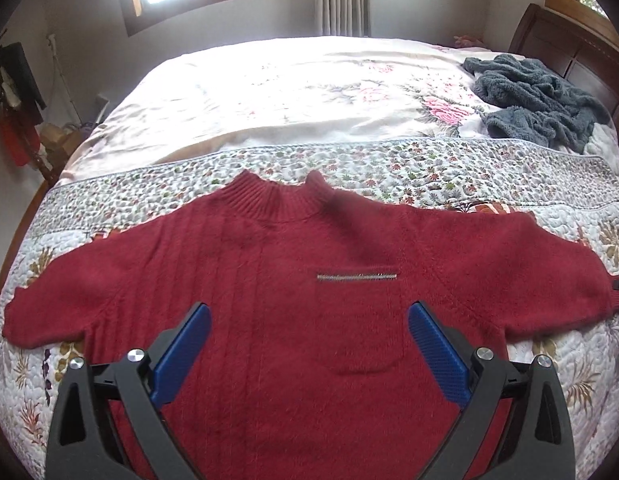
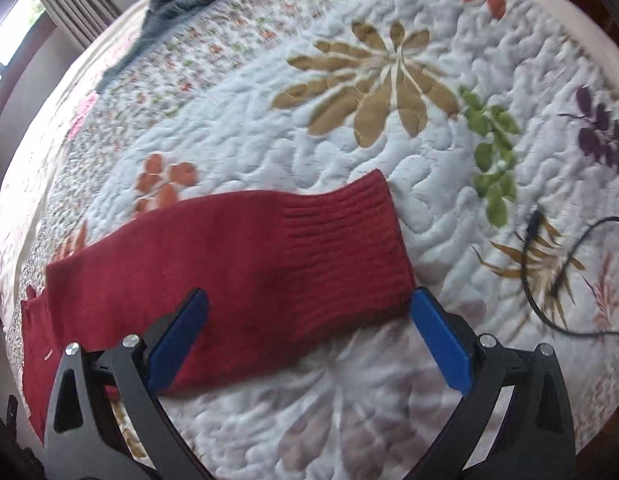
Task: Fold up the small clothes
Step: 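Grasp the cuff of the sleeve nearest the right tool with the right tool, then carry the held sleeve across the sweater body and release it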
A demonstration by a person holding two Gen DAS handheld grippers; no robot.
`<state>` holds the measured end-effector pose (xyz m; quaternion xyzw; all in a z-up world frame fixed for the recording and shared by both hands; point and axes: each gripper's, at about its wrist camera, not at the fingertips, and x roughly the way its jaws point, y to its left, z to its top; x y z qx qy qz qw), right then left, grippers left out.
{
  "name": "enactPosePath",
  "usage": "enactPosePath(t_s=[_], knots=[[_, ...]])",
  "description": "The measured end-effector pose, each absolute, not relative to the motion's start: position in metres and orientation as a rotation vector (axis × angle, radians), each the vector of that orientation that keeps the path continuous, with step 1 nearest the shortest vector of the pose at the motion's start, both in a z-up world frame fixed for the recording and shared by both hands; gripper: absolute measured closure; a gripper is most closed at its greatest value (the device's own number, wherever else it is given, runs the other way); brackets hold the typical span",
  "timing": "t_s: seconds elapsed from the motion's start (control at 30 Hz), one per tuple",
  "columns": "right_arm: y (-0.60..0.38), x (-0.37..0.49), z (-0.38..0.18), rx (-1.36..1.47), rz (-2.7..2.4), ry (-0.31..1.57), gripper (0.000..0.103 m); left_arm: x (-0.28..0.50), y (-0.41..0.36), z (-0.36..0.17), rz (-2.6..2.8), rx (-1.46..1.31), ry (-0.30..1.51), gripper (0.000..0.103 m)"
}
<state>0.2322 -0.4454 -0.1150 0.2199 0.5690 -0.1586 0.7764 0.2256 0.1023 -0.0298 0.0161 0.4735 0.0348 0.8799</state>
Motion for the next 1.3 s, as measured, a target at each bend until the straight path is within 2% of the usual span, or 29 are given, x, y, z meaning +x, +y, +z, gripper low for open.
enactPosePath(t_s=[0.07,0.1,0.2,0.27,0.33,0.37,0.43,0.5,0.73,0.93,1.3], knots=[[-0.450,0.235,-0.121,0.500,-0.330,1.234,0.004,0.230,0.102,-0.033,0.078,0.038,0.990,0.004],[-0.452,0.236,-0.123,0.501,-0.337,1.231,0.010,0.232,0.102,-0.035,0.083,0.038,0.993,0.004],[-0.455,0.236,-0.124,0.480,-0.381,1.224,0.036,0.235,0.106,-0.041,0.093,0.034,1.006,0.004],[-0.457,0.233,-0.123,0.451,-0.396,1.220,0.047,0.234,0.111,-0.045,0.102,0.030,1.014,0.004],[-0.458,0.229,-0.121,0.413,-0.413,1.213,0.066,0.231,0.115,-0.047,0.110,0.027,1.018,0.004],[-0.458,0.227,-0.120,0.400,-0.418,1.213,0.069,0.229,0.117,-0.047,0.113,0.026,1.019,0.004],[-0.458,0.219,-0.114,0.397,-0.396,1.200,0.083,0.226,0.122,-0.048,0.118,0.021,1.023,0.004],[-0.455,0.216,-0.106,0.403,-0.363,1.186,0.089,0.222,0.126,-0.047,0.123,0.022,1.022,0.004],[-0.419,0.209,-0.059,0.408,-0.249,1.111,0.090,0.213,0.145,-0.044,0.138,0.012,1.027,0.004],[-0.351,0.230,-0.029,0.419,-0.083,1.083,0.091,0.209,0.162,-0.044,0.150,-0.015,1.048,0.004],[-0.179,0.266,-0.023,0.307,0.223,1.089,0.091,0.204,0.184,-0.042,0.140,-0.038,1.056,0.004]])
